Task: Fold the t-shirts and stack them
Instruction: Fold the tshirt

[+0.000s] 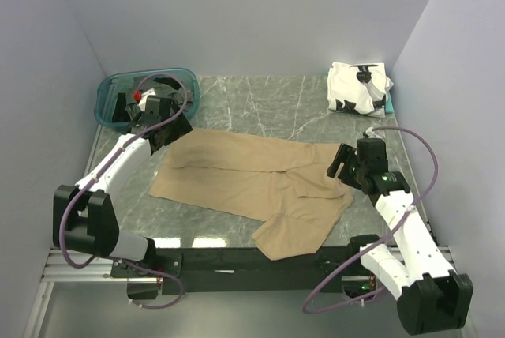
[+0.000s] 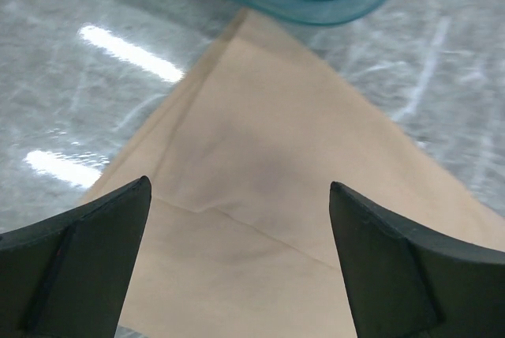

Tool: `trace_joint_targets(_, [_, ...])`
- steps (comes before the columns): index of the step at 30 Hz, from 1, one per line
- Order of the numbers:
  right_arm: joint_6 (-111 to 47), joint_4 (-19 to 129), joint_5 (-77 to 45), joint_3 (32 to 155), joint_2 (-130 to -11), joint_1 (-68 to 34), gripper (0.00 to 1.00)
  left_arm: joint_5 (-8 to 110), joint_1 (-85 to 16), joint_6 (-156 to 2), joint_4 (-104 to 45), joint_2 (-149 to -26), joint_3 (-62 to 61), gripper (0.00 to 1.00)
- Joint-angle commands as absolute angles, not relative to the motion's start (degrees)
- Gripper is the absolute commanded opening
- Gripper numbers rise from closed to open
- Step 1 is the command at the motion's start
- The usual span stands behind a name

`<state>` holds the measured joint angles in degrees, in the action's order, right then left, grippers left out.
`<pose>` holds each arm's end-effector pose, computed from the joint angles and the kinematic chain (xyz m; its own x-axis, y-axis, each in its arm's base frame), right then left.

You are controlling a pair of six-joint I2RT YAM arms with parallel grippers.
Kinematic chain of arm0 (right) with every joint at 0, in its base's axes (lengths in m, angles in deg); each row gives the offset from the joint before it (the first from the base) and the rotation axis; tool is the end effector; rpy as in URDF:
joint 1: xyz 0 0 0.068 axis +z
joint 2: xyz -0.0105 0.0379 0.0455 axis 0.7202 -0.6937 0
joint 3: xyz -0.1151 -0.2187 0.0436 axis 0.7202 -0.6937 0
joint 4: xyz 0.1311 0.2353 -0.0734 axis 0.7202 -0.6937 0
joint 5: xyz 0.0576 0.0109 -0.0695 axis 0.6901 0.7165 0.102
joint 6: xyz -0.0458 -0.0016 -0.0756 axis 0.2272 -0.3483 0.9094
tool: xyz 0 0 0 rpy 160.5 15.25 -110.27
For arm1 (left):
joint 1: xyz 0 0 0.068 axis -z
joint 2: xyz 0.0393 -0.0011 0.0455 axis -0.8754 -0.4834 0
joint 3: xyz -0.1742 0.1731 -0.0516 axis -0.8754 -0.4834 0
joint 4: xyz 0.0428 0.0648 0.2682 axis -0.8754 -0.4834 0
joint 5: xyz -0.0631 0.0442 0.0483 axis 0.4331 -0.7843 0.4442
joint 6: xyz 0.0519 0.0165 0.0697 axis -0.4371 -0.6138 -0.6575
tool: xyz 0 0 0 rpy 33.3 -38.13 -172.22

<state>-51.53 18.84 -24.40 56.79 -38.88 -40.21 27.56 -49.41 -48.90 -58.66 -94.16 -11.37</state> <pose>0.2351 0.0234 0.1943 -0.6984 0.3765 -0.6087 0.2402 0.9244 0.2962 0.3512 -0.0516 0.2042 -0.5709 -0.5145 -0.6398 -0.4484 0.8482 -0.2819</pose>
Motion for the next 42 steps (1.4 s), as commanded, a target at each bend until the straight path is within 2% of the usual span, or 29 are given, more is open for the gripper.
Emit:
trace_joint_targets(1, [-50.8, 22.88, -24.08, 60.41, -42.64, -40.01, 0.81, 33.54, -48.79, -47.27, -52.99, -91.7, -13.87, 0.99])
trace_joint_targets(8, [-49.93, 31.05, -22.41, 65.95, -59.08, -40.1, 0.83, 40.4, -47.38, -47.88, -43.41, -95.91, -18.37, 1.0])
trace_joint_targets(13, [-49.66, 32.56, -23.47, 71.48, -73.48, -40.1, 0.83, 40.42, -47.38, -47.88, -42.77, -102.51, -17.93, 0.99])
trace_joint_targets(23, [-47.11, 27.13, -24.87, 84.14, -91.7, -40.8, 0.82, 37.52, -47.38, -46.48, -44.44, -106.82, -23.11, 1.0])
trace_joint_targets(30, [-44.57, 23.6, -24.08, 93.28, -101.19, -40.97, 0.82, 33.65, -47.38, -41.04, -47.42, -101.47, -28.91, 1.0])
trace_joint_targets(32, [-43.78, 22.29, -22.68, 96.0, -104.09, -41.24, 0.77, 32.6, -47.3, -40.41, -48.92, -100.41, -29.7, 1.0])
trace_joint_targets(42, [-35.53, 15.6, -24.95, 116.57, -112.19, -41.5, 0.78, 30.85, -46.24, -36.81, -53.84, -91.71, -32.97, 0.99])
